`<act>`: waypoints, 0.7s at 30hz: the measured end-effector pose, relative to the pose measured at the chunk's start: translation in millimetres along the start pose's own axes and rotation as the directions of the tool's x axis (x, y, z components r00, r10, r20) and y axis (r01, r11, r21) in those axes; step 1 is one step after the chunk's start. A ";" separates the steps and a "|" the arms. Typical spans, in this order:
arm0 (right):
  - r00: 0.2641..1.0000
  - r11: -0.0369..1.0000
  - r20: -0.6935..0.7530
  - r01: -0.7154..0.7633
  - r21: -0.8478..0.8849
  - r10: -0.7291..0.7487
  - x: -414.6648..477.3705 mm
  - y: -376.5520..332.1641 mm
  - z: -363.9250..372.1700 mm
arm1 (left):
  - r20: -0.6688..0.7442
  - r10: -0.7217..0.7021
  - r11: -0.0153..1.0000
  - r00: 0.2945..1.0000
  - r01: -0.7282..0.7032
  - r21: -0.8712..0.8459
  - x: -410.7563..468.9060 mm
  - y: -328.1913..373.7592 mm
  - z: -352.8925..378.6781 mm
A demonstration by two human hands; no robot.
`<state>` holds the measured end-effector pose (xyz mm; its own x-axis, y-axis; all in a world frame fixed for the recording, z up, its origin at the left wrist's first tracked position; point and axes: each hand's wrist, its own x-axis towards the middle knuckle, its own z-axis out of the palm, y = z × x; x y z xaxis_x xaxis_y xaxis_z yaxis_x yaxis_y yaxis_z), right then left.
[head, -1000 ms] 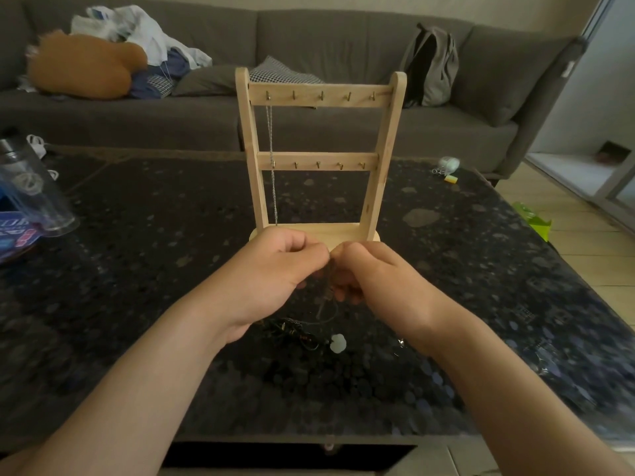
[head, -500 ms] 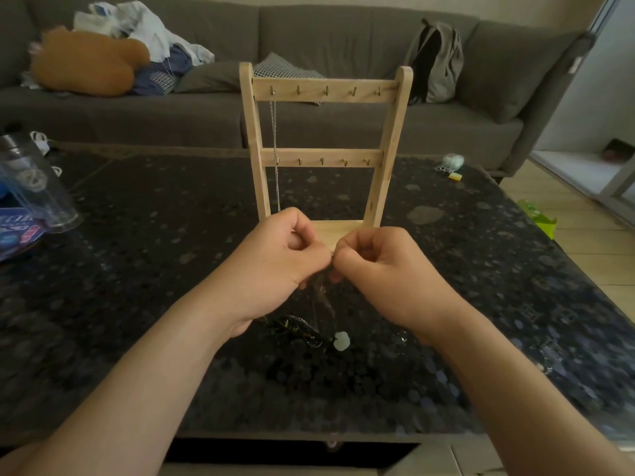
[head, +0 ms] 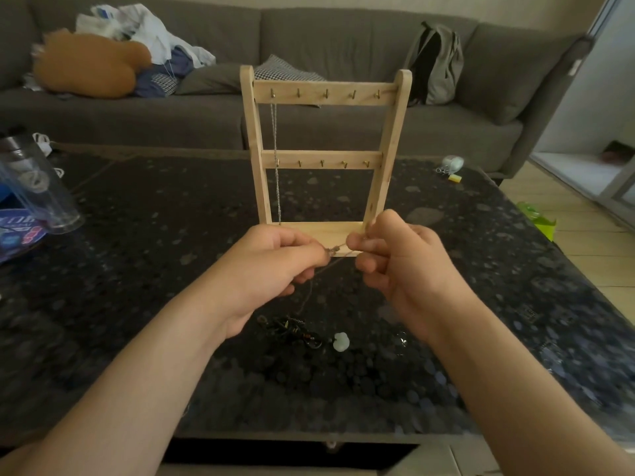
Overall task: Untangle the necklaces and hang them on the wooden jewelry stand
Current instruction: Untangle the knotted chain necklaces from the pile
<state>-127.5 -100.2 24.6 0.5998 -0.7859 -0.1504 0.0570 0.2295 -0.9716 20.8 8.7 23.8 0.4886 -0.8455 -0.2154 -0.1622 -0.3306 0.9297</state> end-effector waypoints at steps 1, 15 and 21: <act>1.000 1.000 0.019 -0.013 -0.024 0.013 -0.9 0.3 0.1 | -0.008 0.005 1.000 1.000 -0.005 0.005 0.2 -0.4 0.5; 0.992 0.948 0.127 -0.057 0.314 0.017 -1.8 6.2 2.0 | -0.101 -0.056 0.823 0.993 -0.011 -0.568 5.9 2.1 1.9; 0.986 0.833 0.165 -0.111 0.542 0.024 -3.8 5.4 1.6 | 0.047 -0.035 0.676 0.998 0.058 -0.734 4.0 6.4 3.8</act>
<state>-128.2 -95.1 20.2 0.7248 -0.6744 -0.1411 0.4137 0.5897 -0.6936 18.5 1.5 27.8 0.4530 -0.8523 -0.2615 0.5482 0.0350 0.8356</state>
